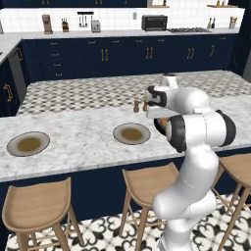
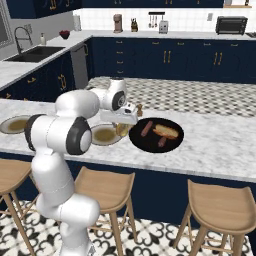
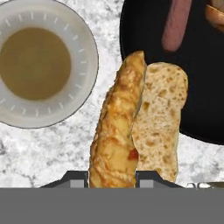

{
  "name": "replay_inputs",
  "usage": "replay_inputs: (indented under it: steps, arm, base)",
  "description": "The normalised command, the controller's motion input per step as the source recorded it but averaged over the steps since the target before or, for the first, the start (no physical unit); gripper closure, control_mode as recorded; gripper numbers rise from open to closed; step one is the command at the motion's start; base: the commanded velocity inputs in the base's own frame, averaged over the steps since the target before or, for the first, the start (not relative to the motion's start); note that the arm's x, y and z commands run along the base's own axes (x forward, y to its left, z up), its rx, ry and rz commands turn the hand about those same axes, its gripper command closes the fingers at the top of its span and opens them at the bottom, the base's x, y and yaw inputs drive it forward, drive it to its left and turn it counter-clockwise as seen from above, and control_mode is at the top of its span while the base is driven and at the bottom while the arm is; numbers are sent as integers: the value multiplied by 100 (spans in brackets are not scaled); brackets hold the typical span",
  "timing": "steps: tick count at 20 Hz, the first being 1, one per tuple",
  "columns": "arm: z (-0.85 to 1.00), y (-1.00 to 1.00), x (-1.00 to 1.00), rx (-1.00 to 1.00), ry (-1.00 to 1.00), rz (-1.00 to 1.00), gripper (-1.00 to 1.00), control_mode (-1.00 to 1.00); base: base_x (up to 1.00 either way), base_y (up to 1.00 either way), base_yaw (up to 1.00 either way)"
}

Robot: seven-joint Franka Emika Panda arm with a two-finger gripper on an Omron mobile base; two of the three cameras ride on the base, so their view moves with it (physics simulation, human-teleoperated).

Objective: Place one bun and one sausage from the bowl on each plate.

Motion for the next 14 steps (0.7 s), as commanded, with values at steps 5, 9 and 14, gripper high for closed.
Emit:
replay_inputs:
  steps: [5, 9, 14]
  arm:
    - [1, 100, 0, 0, 10, 0, 100, -100]
    - [-1, 97, 5, 0, 5, 0, 100, -100]
    - [-3, 74, 34, 0, 1, 0, 100, -100]
  base:
    - [0, 0, 0]
    - [0, 0, 0]
    - [0, 0, 0]
